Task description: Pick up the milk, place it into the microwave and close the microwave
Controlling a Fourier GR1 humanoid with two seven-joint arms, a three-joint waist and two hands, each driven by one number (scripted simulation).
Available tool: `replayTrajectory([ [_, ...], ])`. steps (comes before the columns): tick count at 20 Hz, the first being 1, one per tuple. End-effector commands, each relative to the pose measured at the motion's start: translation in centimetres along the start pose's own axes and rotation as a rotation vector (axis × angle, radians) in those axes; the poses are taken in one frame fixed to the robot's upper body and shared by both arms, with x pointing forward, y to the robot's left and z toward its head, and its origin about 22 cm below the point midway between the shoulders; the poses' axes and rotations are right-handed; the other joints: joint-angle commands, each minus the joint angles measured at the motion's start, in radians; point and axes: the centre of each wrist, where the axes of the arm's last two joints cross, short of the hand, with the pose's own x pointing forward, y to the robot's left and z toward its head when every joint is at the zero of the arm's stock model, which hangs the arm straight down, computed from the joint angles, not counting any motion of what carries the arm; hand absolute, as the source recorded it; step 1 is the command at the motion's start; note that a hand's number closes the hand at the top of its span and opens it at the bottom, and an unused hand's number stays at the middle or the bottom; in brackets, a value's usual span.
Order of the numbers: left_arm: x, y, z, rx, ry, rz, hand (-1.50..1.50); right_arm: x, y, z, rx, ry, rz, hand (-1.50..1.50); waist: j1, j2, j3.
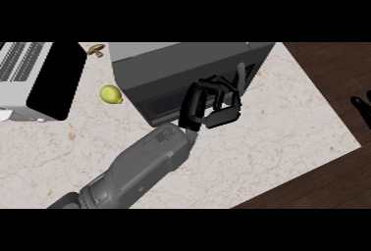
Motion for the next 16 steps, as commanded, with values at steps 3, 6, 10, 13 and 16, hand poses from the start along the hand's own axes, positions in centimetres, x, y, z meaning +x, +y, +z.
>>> replayTrajectory([
  [3, 0.3, 0.5, -1.5, 0.015, -0.015, -0.008, 1.50, 0.6, -0.3, -0.7, -0.002, -0.002, -0.003, -1.50, -0.009, 0.016, -0.001],
  [6, 0.2, 0.6, -1.5, 0.021, -0.024, -0.010, 1.50, 1.2, -0.5, -1.0, 0.003, -0.014, 0.004, -1.50, -0.016, 0.017, -0.001],
  [10, -0.3, 0.9, -1.4, 0.030, -0.023, -0.010, 1.50, 1.5, -0.8, -0.9, 0.002, 0.006, 0.006, -1.50, -0.014, 0.017, 0.000],
  [13, 0.0, 0.7, -1.6, 0.029, -0.030, -0.003, 1.50, 1.8, -1.0, -1.1, 0.007, -0.003, 0.003, -1.50, -0.022, 0.018, 0.001],
  [16, -0.1, 0.7, -1.5, 0.038, -0.035, -0.001, 1.50, 1.9, -1.2, -1.1, -0.006, -0.004, -0.004, -1.50, -0.026, 0.018, 0.001],
])
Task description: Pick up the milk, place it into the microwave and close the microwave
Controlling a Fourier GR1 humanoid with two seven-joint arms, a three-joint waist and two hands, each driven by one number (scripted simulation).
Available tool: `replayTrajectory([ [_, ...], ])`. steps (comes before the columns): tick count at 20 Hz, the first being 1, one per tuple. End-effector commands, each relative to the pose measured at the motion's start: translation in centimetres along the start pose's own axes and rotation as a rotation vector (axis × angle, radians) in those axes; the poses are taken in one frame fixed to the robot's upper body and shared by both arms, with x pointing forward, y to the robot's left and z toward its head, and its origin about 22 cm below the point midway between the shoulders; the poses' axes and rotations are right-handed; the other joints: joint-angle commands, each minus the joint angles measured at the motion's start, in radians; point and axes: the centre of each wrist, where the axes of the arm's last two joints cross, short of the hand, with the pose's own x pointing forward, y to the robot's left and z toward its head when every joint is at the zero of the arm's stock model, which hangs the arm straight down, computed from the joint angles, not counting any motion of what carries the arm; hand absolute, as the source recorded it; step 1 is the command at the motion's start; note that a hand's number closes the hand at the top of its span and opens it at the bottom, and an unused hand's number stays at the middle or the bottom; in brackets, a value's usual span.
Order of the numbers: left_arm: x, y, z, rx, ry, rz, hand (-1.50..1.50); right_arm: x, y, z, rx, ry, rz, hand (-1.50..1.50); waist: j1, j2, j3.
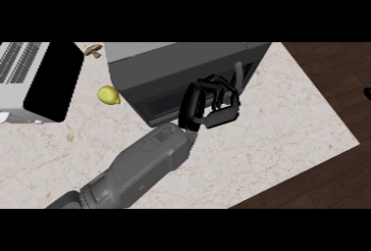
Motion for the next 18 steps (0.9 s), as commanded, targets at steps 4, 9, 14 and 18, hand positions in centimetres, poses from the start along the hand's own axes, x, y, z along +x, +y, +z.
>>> replayTrajectory([
  [4, 0.3, 0.6, -1.6, 0.015, 0.009, -0.011, 1.50, 0.5, -0.3, -0.5, 0.002, -0.019, -0.011, -1.50, -0.006, 0.020, -0.001],
  [9, 0.3, 0.4, -1.6, 0.008, 0.011, -0.003, 1.50, 0.7, -0.1, -1.1, 0.082, -0.009, -0.043, -1.50, -0.003, 0.016, 0.000],
  [14, 0.3, 0.4, -1.8, 0.021, -0.003, -0.015, 1.50, 0.9, 0.1, -1.4, 0.119, 0.001, -0.063, -1.50, -0.007, 0.017, 0.000],
  [18, 0.0, 0.6, -1.6, 0.024, -0.002, -0.020, 1.50, 1.1, -0.1, -1.3, 0.115, 0.009, -0.078, -1.50, -0.018, 0.014, 0.000],
])
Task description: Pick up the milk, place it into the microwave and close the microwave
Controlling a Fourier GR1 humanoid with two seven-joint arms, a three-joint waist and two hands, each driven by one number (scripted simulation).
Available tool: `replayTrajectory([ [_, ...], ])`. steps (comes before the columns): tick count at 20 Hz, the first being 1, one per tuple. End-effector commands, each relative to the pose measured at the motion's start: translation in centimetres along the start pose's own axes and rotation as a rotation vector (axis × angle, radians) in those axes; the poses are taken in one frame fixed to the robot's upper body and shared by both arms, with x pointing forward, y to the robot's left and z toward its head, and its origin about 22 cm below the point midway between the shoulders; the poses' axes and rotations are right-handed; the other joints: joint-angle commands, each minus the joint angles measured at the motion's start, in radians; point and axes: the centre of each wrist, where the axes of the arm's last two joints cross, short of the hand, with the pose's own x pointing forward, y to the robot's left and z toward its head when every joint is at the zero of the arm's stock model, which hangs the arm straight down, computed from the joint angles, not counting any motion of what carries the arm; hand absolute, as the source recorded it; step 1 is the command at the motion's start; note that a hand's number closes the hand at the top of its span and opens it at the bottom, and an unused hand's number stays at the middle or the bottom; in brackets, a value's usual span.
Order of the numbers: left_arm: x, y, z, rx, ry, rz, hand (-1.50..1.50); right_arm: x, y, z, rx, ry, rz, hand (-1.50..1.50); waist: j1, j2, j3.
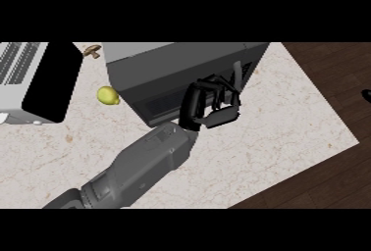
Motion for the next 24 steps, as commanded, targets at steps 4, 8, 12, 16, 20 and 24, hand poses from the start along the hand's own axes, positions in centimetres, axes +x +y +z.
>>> replayTrajectory([
  [4, 0.3, 0.7, -1.8, 0.035, 0.025, -0.007, 1.50, 0.5, -0.3, -0.2, 0.026, 0.001, -0.014, -1.50, -0.009, 0.017, -0.002],
  [8, 0.1, 0.8, -1.7, 0.032, 0.022, -0.022, 1.50, 1.2, -0.7, -0.3, 0.027, 0.001, 0.007, -1.50, -0.010, 0.014, -0.001],
  [12, 0.4, 0.4, -1.9, 0.021, 0.016, -0.013, 1.50, 1.4, -0.6, -0.5, 0.056, 0.008, -0.003, -1.50, -0.012, 0.012, -0.001],
  [16, -0.1, 0.5, -1.7, -0.029, 0.030, -0.098, 1.50, 1.0, -0.4, -0.8, 0.081, -0.022, -0.043, -1.50, -0.012, 0.012, 0.004],
  [20, -0.9, 1.2, -1.5, -0.011, 0.072, -0.166, 1.50, 1.0, -0.2, -1.0, 0.110, -0.028, -0.076, -1.50, 0.013, 0.008, 0.003],
  [24, -1.4, 1.9, -1.2, 0.053, 0.128, -0.180, 1.50, 1.6, -0.3, -1.0, 0.122, -0.026, -0.070, -1.50, 0.023, 0.004, 0.001],
])
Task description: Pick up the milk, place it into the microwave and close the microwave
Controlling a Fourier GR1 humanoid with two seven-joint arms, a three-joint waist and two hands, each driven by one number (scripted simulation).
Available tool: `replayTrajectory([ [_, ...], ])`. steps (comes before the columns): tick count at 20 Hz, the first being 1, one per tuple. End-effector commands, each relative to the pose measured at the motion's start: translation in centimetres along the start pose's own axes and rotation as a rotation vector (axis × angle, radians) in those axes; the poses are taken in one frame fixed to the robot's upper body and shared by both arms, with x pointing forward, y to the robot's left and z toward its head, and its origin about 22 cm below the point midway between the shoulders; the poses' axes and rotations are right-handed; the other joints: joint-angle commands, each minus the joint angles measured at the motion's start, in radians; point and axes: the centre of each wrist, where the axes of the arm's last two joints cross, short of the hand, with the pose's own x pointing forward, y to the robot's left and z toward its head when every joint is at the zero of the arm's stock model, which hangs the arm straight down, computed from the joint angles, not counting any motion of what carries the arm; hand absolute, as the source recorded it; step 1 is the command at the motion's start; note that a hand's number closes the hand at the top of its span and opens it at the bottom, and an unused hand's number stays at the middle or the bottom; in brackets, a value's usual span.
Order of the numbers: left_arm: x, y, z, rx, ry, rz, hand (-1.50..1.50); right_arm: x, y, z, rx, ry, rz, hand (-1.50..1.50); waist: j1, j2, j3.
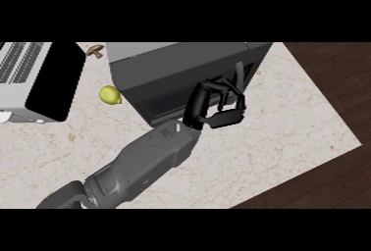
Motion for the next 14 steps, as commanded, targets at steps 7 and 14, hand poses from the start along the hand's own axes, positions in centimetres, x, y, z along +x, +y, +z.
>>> replayTrajectory([
  [7, -3.2, 3.3, 1.2, 0.215, 0.191, -0.088, 1.50, 1.5, -0.1, 0.6, -0.004, 0.002, 0.017, -1.50, 0.053, -0.006, -0.005],
  [14, -3.4, 3.3, 1.6, 0.209, 0.208, -0.049, -1.50, 2.0, 0.4, 1.0, -0.019, 0.022, 0.019, -1.50, 0.087, -0.008, -0.008],
])
